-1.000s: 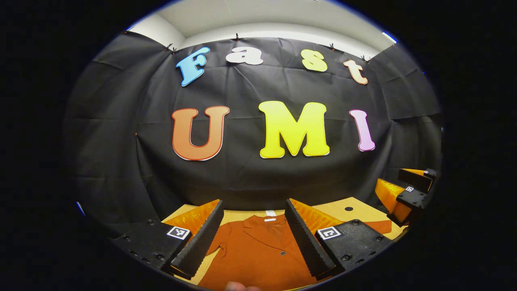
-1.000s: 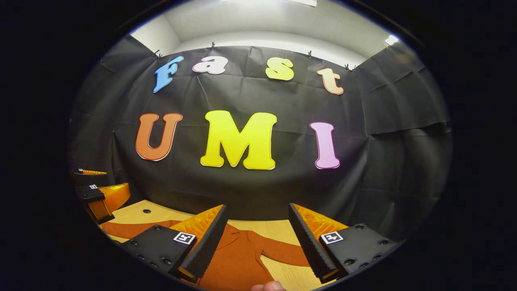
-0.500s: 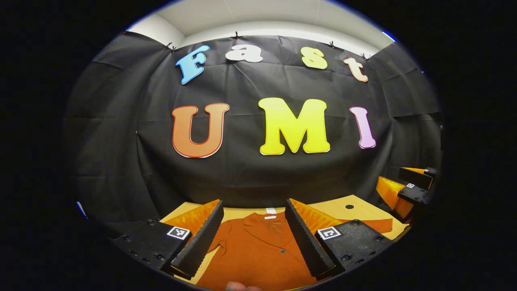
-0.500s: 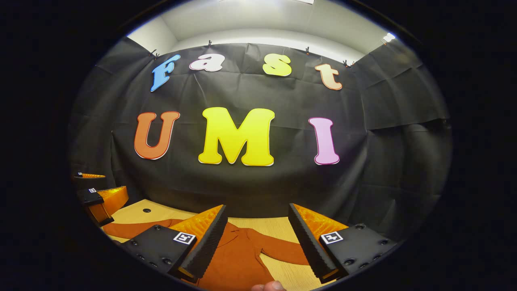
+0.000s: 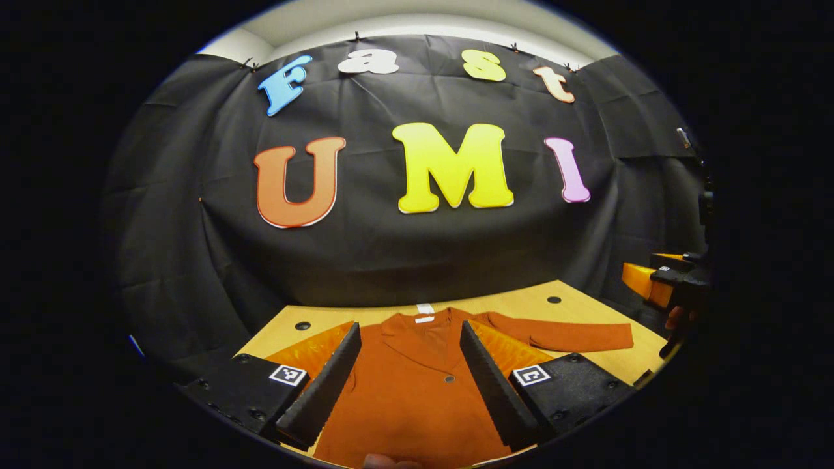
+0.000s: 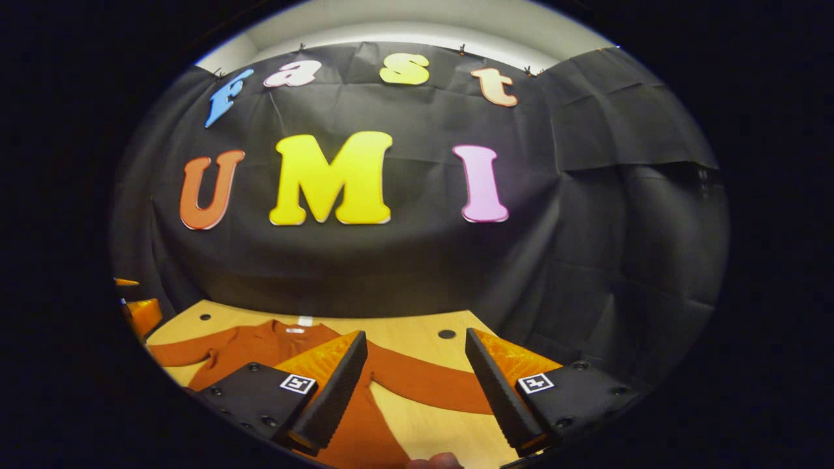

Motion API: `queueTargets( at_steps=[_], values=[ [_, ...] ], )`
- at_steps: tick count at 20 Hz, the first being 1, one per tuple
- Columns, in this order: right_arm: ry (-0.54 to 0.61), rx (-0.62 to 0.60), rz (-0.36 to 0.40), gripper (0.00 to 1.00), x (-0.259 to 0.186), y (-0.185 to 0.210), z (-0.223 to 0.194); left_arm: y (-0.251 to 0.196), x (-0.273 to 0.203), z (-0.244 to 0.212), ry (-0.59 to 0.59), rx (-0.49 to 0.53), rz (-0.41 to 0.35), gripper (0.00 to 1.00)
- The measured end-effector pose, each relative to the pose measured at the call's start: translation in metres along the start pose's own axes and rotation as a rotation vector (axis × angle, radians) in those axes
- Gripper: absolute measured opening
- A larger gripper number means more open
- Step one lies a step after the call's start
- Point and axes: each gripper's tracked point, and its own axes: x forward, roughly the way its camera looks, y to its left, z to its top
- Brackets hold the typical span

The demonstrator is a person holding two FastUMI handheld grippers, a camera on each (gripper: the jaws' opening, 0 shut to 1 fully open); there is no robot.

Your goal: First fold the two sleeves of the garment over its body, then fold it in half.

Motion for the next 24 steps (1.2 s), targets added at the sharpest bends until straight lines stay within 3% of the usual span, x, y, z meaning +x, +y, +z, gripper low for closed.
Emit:
queueTargets(
  at_steps=[5,9,15,24],
  values=[
    [0.148,0.076,-0.191,0.96,0.031,-0.109,-0.073,0.001,0.001,-0.019,0.061,0.040,0.034,0.99],
    [0.307,0.148,-0.258,0.96,0.059,-0.159,-0.146,-0.001,0.005,-0.017,0.081,0.050,0.075,0.99],
    [0.440,0.160,-0.245,0.99,0.098,-0.163,-0.210,-0.015,0.009,-0.019,0.132,0.044,0.128,0.99],
    [0.541,0.159,-0.238,0.99,0.115,-0.160,-0.246,-0.020,0.007,-0.021,0.157,0.045,0.158,0.99]
  ],
)
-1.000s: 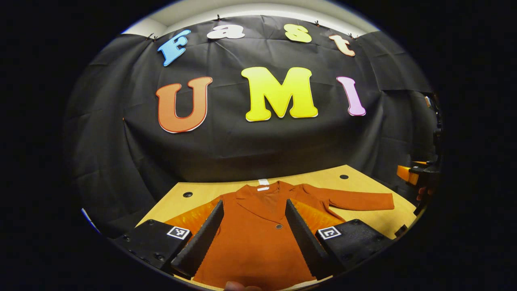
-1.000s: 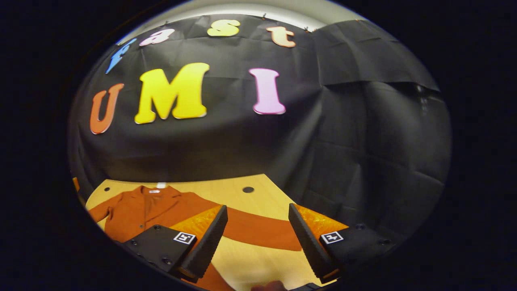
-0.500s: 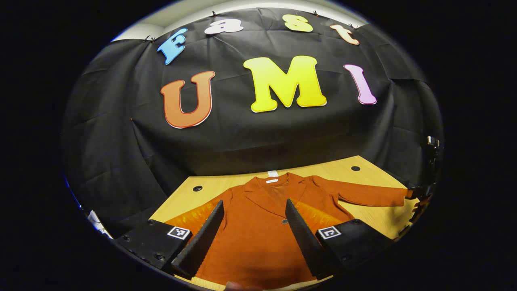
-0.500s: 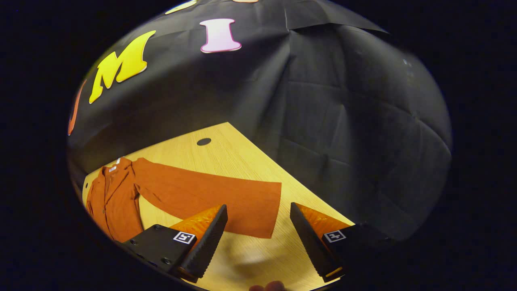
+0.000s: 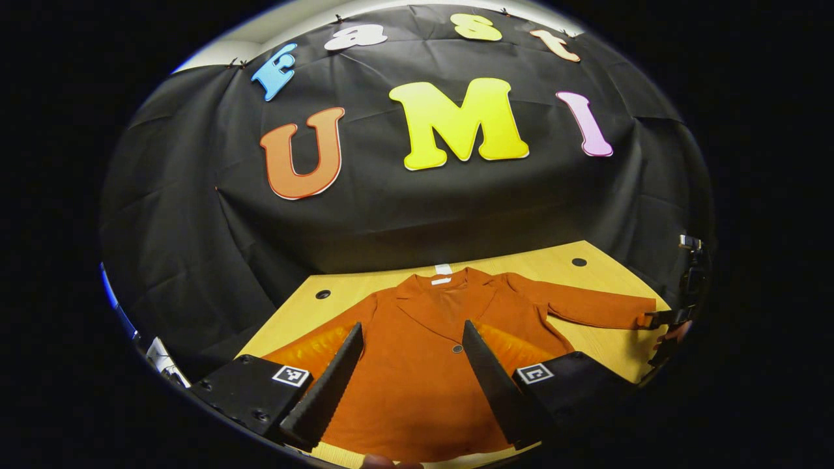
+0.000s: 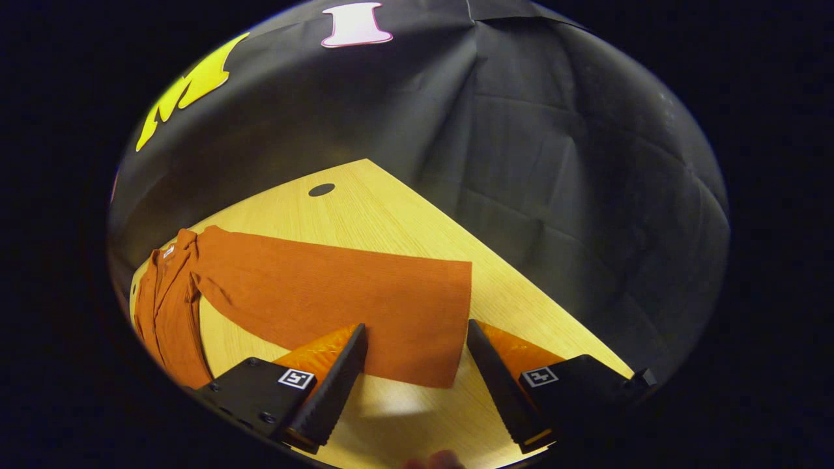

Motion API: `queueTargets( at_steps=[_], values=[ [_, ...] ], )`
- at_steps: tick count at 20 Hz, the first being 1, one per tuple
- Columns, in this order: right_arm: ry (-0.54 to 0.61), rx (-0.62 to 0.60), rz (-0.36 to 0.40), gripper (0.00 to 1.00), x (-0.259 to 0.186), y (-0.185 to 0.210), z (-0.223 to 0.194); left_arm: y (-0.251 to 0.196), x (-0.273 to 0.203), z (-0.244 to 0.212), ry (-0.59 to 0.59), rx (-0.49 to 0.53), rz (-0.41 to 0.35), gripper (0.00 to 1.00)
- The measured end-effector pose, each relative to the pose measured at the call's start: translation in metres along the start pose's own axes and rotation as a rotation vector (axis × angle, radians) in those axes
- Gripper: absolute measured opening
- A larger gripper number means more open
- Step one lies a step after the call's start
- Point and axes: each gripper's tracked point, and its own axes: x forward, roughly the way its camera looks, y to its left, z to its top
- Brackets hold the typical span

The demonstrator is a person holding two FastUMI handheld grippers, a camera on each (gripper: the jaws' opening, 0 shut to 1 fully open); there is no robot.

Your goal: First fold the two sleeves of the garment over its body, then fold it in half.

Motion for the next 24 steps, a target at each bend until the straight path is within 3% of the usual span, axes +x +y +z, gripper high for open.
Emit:
queueTargets(
  at_steps=[3,7,8,11,12,15,16,19,20,24],
  values=[
    [-0.015,-0.028,0.007,1.00,-0.001,0.005,-0.002,0.005,0.001,-0.006,0.005,-0.011,0.010,0.99],
    [-0.047,-0.048,0.034,0.80,-0.002,0.012,-0.001,0.019,0.001,-0.006,0.000,-0.010,0.030,0.99],
    [-0.046,-0.053,0.029,0.64,0.001,0.013,-0.002,0.024,0.002,-0.005,0.001,-0.006,0.039,0.99],
    [-0.034,-0.025,0.040,0.63,-0.001,0.015,0.000,0.036,0.002,-0.006,0.001,-0.020,0.052,0.99],
    [-0.033,-0.020,0.040,0.41,-0.001,0.015,0.000,0.039,0.003,-0.007,0.005,-0.024,0.056,0.99],
    [-0.027,0.009,0.050,0.39,0.002,0.015,0.002,0.046,0.002,-0.007,0.001,-0.020,0.059,0.99],
    [-0.022,0.045,0.053,0.14,0.000,0.014,0.003,0.050,0.003,-0.005,-0.005,-0.011,0.065,0.99],
    [0.007,0.098,0.050,0.14,0.003,0.014,0.005,0.062,0.002,-0.001,-0.020,-0.012,0.079,0.99],
    [0.015,0.090,0.042,0.05,0.001,0.013,0.003,0.066,0.002,-0.002,-0.019,-0.016,0.084,0.99],
    [-0.002,0.059,0.025,0.05,-0.008,0.013,0.014,0.079,0.000,-0.002,-0.022,-0.030,0.100,0.99]
  ],
)
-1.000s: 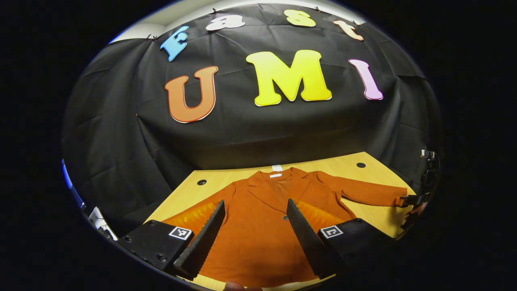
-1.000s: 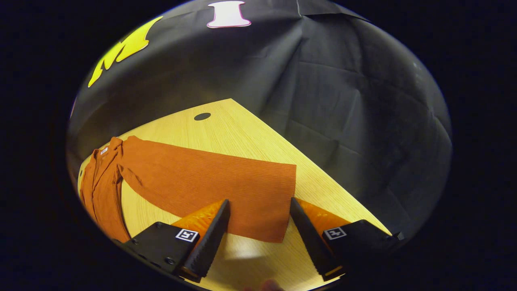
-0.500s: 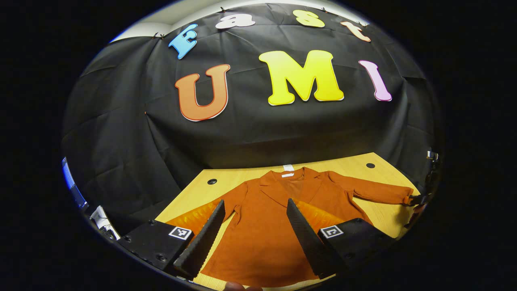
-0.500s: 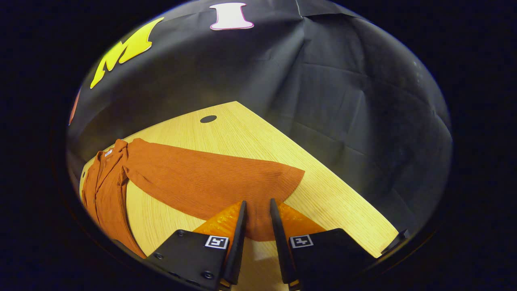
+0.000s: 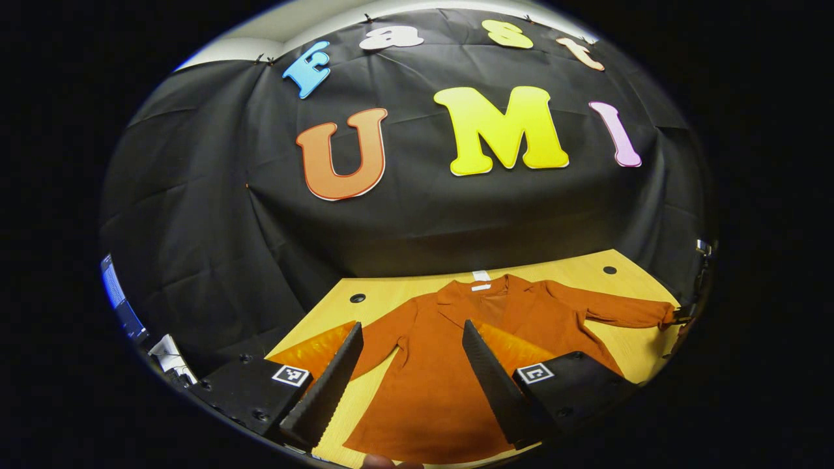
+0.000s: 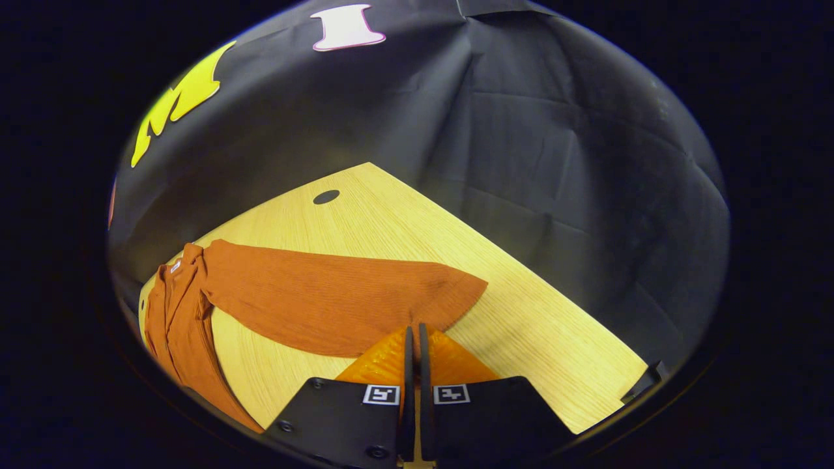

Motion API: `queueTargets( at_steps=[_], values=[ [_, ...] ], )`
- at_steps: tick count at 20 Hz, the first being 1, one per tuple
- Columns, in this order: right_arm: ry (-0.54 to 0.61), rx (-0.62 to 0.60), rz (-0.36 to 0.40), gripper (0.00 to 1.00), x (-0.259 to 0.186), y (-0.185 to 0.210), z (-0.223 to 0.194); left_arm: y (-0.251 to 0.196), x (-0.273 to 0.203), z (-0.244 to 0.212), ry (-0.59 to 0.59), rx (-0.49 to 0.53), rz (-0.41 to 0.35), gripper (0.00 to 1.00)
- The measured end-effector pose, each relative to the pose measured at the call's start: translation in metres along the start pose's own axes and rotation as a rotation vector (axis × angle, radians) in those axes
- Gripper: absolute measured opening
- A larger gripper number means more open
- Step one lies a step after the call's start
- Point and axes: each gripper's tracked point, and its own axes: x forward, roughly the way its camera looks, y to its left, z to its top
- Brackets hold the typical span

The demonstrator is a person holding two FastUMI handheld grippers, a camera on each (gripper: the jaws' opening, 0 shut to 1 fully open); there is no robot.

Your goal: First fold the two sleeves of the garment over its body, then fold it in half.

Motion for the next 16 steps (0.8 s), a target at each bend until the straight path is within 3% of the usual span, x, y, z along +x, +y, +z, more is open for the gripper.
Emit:
queueTargets(
  at_steps=[8,16],
  values=[
    [-0.135,-0.100,0.038,0.05,-0.040,0.028,0.069,0.028,0.016,-0.003,-0.033,-0.012,0.011,0.99],
    [-0.287,-0.248,0.131,0.04,-0.089,0.110,0.143,0.070,0.027,-0.022,-0.014,-0.099,0.049,0.99]
  ],
)
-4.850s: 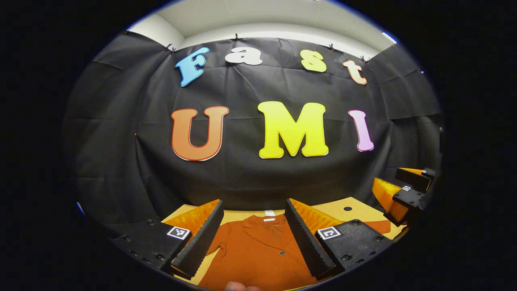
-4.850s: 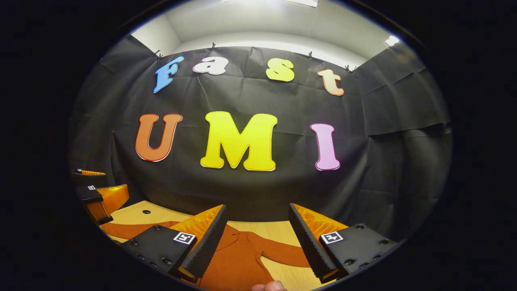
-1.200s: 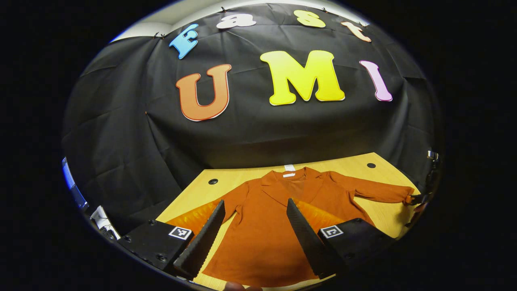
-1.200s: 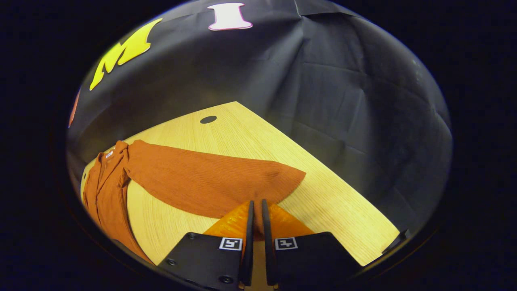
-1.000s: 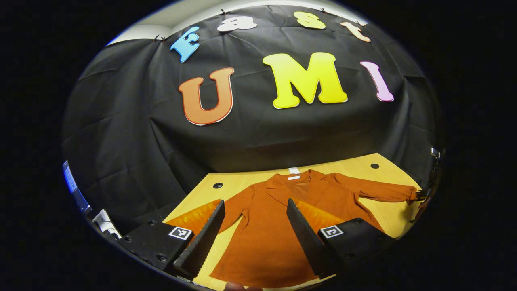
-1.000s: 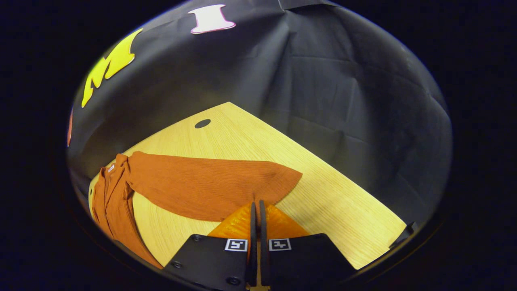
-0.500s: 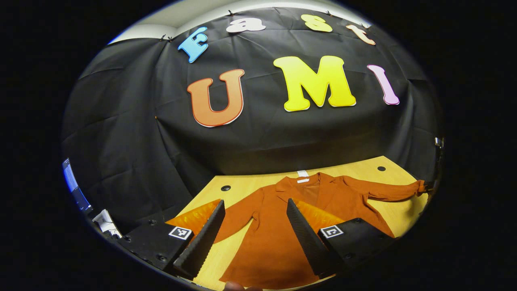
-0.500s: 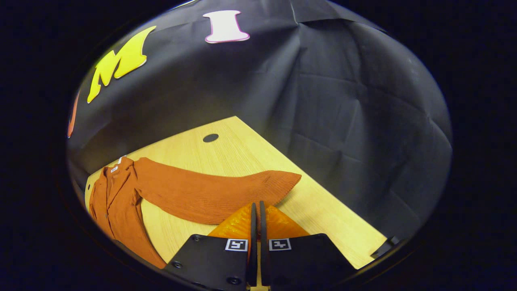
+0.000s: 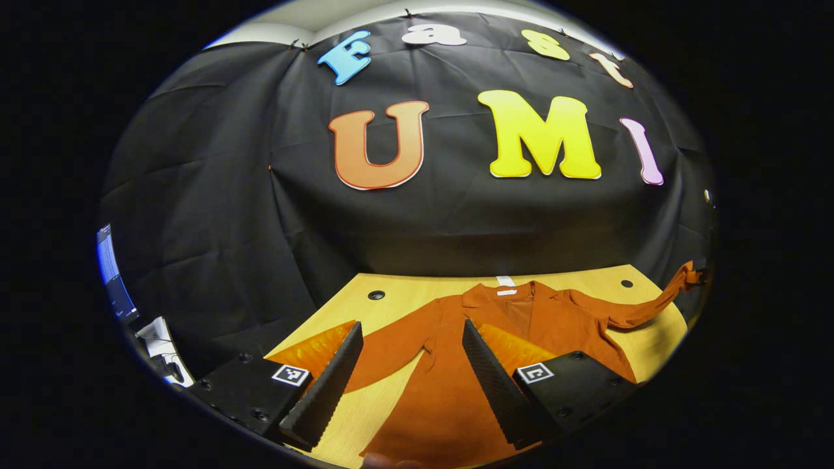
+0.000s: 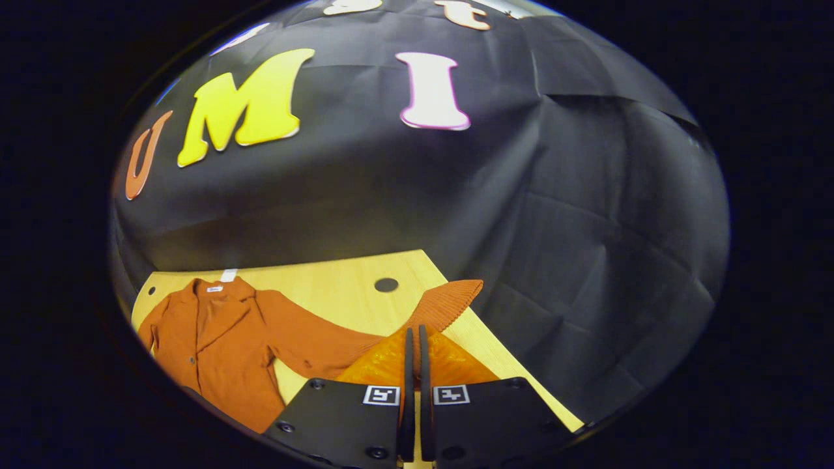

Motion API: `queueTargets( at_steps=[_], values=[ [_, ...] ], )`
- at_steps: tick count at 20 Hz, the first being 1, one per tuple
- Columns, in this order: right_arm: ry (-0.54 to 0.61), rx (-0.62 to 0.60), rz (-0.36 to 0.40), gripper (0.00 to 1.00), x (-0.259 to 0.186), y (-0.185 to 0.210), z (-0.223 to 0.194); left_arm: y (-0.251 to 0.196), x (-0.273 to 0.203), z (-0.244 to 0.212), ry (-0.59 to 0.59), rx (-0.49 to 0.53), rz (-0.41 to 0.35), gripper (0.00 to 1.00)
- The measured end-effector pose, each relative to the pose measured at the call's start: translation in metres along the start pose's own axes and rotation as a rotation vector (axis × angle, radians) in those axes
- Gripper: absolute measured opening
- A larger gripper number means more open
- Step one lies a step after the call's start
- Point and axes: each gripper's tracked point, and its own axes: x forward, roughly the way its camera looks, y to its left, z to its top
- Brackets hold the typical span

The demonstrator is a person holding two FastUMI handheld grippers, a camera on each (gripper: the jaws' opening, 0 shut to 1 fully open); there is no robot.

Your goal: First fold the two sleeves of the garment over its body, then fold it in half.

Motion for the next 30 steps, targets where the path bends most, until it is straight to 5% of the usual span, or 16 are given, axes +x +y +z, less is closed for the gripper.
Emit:
queueTargets(
  at_steps=[9,17,25,30],
  values=[
    [-0.139,-0.091,0.148,0.04,-0.002,0.130,0.085,0.069,0.002,-0.017,0.011,-0.087,0.099,1.00],
    [-0.133,-0.116,0.278,0.04,0.004,0.271,0.104,0.138,-0.007,-0.043,0.034,-0.151,0.211,1.00],
    [-0.128,-0.178,0.416,0.04,-0.009,0.412,0.071,0.199,-0.016,-0.065,0.061,-0.182,0.319,1.00],
    [-0.028,-0.204,0.479,0.04,-0.008,0.502,-0.002,0.233,-0.022,-0.068,0.079,-0.174,0.362,1.00]
  ],
)
